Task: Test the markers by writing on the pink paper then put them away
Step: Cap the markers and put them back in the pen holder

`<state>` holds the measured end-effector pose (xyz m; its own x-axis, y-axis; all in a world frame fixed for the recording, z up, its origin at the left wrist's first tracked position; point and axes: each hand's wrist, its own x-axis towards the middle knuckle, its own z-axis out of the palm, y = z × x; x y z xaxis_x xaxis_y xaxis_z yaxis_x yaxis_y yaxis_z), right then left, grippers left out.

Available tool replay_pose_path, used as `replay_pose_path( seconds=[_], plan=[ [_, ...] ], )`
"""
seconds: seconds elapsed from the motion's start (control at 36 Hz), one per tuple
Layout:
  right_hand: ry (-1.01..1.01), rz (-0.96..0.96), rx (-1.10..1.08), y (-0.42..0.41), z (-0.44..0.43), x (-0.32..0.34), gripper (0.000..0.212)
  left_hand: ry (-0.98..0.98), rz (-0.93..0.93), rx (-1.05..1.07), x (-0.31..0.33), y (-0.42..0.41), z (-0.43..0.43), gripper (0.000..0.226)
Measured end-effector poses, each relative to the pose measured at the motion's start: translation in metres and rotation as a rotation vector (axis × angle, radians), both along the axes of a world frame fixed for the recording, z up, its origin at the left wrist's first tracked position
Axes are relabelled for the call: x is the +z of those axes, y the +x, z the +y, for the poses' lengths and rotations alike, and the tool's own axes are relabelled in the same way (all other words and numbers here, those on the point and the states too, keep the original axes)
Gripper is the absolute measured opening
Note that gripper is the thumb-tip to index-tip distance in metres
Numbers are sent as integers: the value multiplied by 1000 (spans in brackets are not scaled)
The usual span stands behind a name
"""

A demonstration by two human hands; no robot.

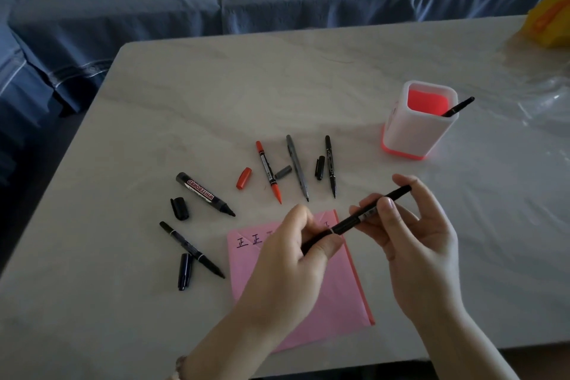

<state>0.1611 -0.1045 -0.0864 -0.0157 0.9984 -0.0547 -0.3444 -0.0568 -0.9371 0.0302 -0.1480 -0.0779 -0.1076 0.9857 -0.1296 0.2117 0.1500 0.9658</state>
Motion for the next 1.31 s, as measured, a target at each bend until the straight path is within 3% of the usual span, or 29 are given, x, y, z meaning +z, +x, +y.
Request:
replay_pose_path(
  seconds=[0.08, 0.14, 0.22, 0.36, 0.44, 0.53, 0.67, 0.75, 0.89, 1.06, 1.19, 1.31],
  plan=[
    [-26, 23, -16, 3, 5, -2, 27, 228, 349, -30, -13, 6, 5, 17],
    [-31, 40, -24, 5, 9, -4, 20, 273, 455, -43, -22, 5, 12, 24],
    [-4, 24, -43, 7, 13, -7, 19, 282, 495, -49, -35, 2, 26, 25],
    [289, -302, -127, 16, 40, -5, 29, 202, 545, -145, -41, 4, 54, 8],
    [521, -403, -367, 35, 73, 14, 28, 205, 608, -77, -41, 0, 65, 28],
    [646, -475, -592, 53, 113, 31, 24, 177, 653, -38, -45, -6, 74, 25],
    [509, -765, -598, 66, 166, 6, 9, 26, 727, -22, -51, -10, 90, 23],
    [456, -900, -536, 67, 175, -10, 12, -48, 789, -7, -50, -9, 107, 24],
    [447, -935, -532, 65, 175, -4, 10, -81, 954, -34, -54, -6, 139, 19],
    [513, -937, -700, 83, 170, 11, 8, -106, 1015, -50, -62, 4, 155, 16],
    [485, -1066, -564, 88, 164, 10, 13, -94, 1064, -77, -68, 8, 153, 10],
    [427, -1122, -457, 79, 167, 5, 16, -38, 970, -1, -67, 4, 147, 16]
  ],
)
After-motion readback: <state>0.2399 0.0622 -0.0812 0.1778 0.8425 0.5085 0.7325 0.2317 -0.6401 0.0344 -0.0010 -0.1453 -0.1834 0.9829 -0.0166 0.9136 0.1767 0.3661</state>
